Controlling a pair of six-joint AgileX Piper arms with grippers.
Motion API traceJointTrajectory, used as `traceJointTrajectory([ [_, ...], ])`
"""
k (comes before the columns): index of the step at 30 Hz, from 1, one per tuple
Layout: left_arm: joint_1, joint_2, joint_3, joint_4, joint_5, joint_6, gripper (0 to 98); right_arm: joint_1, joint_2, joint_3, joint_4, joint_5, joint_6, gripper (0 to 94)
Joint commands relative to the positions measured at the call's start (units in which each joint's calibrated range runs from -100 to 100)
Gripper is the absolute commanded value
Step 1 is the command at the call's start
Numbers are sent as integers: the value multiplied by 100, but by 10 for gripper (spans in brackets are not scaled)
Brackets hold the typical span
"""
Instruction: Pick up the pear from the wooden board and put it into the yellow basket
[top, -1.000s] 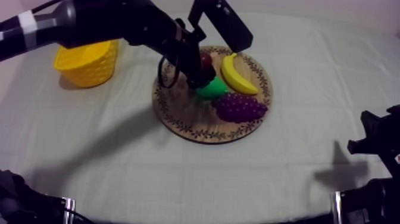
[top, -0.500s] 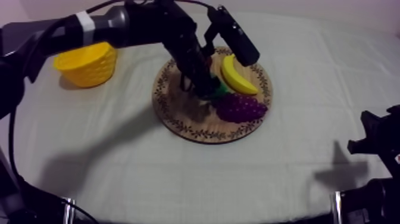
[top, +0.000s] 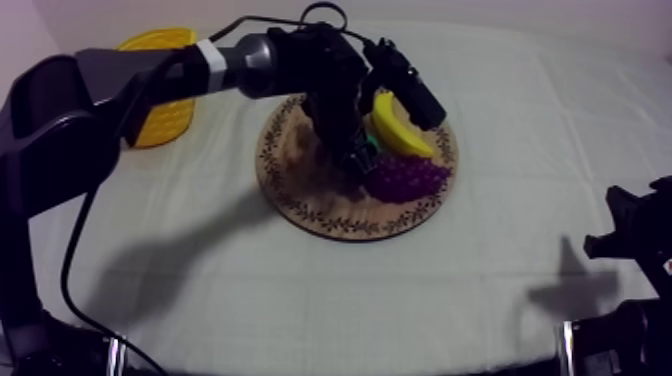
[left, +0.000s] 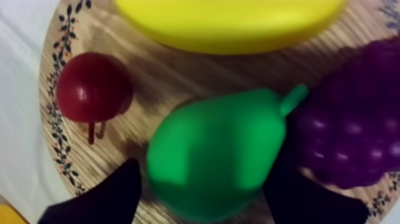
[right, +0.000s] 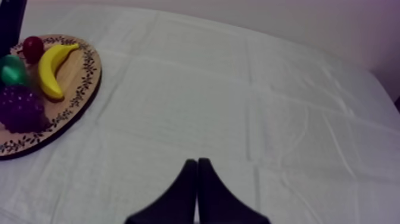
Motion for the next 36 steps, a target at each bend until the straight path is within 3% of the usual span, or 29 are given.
traceJointTrajectory([
  [1,-9,69,-63,-37,49,135,622,-1,-2,4,0,2,-1,3],
  [5,-55,157,-174,-87,156,319,531,-1,-2,4,0,2,-1,3],
  [15,-71,-401,121,-302,252,676,445,-1,-2,4,0,2,-2,3],
  [23,-108,-1936,538,-702,852,838,448,-1,-2,4,0,2,-1,3],
  [29,-512,-3139,779,-928,1072,755,463,-1,-2,4,0,2,-1,3],
  [36,-1298,-3751,1016,-1049,1101,534,473,-1,-2,4,0,2,-1,3],
])
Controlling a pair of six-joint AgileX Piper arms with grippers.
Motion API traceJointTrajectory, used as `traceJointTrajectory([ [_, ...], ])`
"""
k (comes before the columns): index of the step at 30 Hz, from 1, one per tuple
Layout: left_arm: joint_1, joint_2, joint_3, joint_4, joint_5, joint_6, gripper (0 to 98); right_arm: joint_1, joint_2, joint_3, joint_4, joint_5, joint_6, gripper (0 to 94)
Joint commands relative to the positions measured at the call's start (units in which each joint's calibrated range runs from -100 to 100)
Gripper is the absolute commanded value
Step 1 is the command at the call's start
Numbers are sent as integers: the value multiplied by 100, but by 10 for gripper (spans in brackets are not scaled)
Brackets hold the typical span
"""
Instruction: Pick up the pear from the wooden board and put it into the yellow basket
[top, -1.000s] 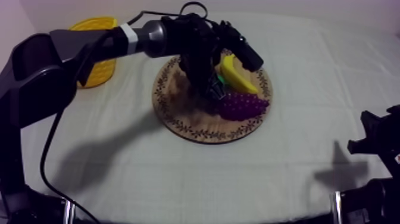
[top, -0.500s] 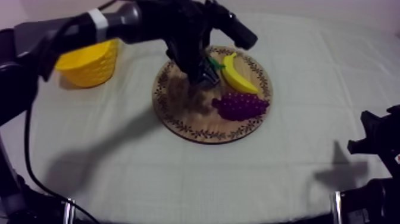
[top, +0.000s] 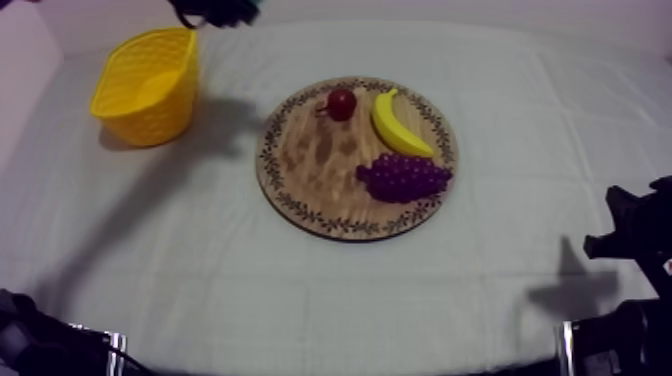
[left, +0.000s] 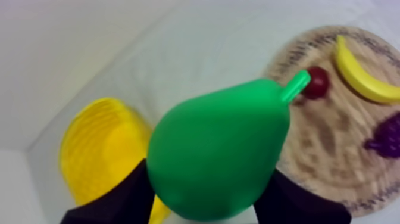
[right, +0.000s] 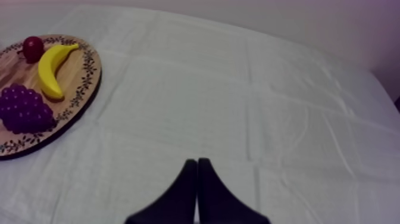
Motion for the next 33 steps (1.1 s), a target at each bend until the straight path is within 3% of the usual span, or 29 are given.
traceJointTrajectory([
  [1,-396,-129,54,-12,-18,-58,475,-1,-2,4,0,-1,2,3],
  [9,-1044,52,462,-51,-313,-110,483,-1,-2,4,0,-1,2,3],
  [19,-1688,796,1177,29,-1243,79,487,-1,-2,4,0,-1,2,3],
  [33,-2032,1815,1161,306,-2358,100,496,-1,-2,4,0,-1,2,3],
])
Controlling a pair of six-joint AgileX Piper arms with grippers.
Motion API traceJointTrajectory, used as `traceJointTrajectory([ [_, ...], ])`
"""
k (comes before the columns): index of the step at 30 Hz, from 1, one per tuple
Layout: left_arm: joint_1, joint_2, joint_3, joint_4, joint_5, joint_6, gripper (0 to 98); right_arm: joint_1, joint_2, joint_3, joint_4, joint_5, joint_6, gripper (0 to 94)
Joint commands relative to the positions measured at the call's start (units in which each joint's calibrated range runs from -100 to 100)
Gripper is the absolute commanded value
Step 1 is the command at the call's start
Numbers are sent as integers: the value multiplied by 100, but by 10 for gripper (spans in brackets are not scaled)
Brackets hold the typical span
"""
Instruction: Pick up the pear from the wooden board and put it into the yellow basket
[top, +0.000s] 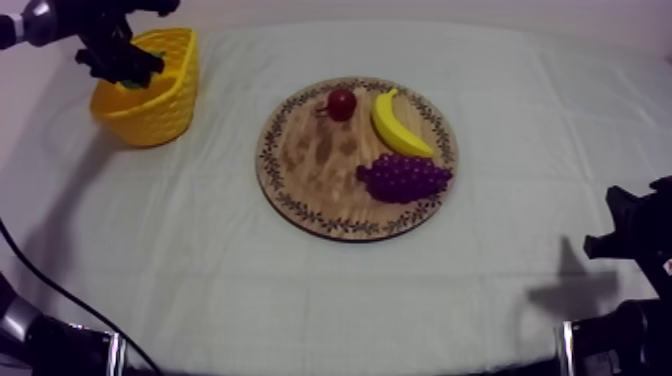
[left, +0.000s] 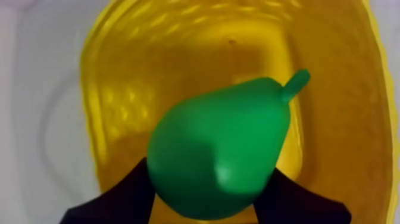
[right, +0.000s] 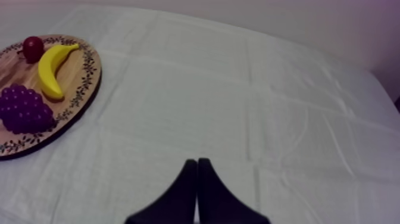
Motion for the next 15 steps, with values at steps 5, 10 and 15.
traceJointTrajectory([
  [5,-84,296,-172,362,-196,-333,599,-1,-2,4,0,-1,1,3],
  [10,-217,210,-263,750,-191,-713,703,-1,-2,4,0,-1,2,3],
  [15,-248,-21,-118,821,-220,-773,695,-1,-2,4,0,-1,2,3],
])
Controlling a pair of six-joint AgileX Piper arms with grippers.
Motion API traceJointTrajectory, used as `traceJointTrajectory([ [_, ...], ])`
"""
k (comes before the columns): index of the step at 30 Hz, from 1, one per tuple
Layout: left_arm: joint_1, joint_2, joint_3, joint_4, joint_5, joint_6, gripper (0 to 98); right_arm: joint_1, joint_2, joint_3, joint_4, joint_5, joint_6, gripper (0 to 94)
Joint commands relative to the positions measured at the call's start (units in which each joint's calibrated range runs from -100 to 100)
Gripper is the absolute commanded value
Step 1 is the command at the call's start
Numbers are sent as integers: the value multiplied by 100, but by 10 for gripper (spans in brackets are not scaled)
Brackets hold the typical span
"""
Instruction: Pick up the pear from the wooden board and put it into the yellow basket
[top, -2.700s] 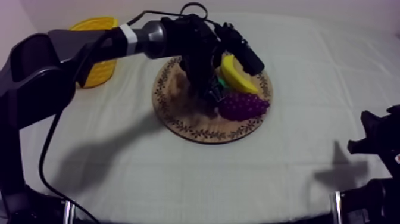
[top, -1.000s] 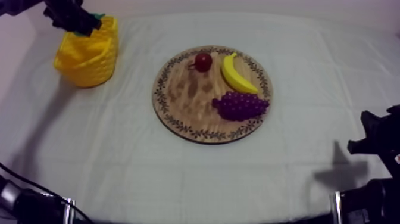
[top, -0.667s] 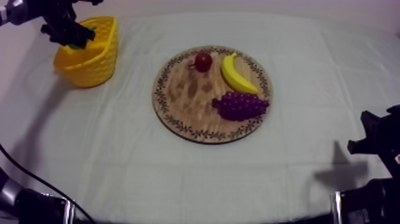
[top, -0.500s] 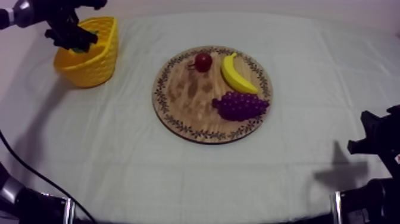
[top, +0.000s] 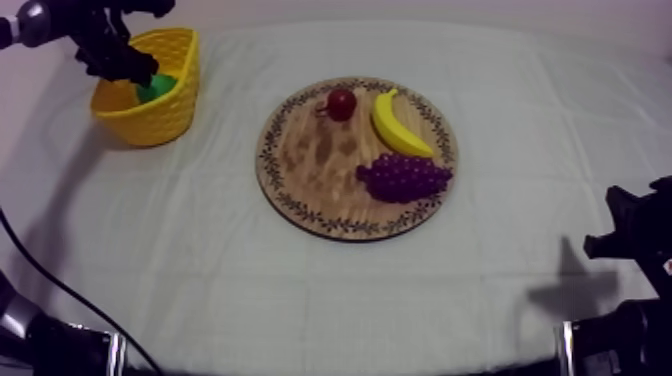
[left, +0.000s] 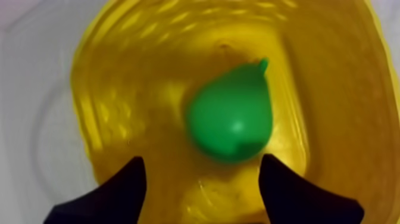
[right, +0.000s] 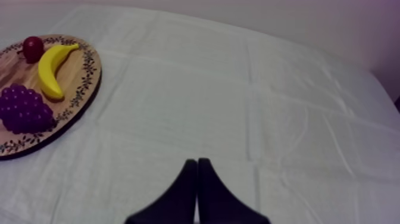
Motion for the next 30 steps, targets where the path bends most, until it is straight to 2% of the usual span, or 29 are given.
traceJointTrajectory([
  [1,0,-99,54,25,-18,-13,673,-1,-2,4,0,-1,2,3],
  [3,29,-239,157,46,-76,-29,567,-1,-2,4,0,-1,2,3],
  [7,145,-733,543,36,-297,70,214,-1,-2,4,0,-1,2,3],
  [10,256,-1301,930,35,-406,153,74,-1,-2,4,0,-1,2,3],
  [14,427,-2256,1534,19,-499,302,18,-1,-2,4,0,-1,2,3],
  [23,617,-4702,3346,14,-901,568,1,-1,-2,4,0,-1,2,3],
  [27,603,-5805,4285,43,-1160,635,0,-1,-2,4,0,-1,2,3],
  [30,542,-6686,5023,135,-1361,598,0,-1,-2,4,0,-1,2,3],
])
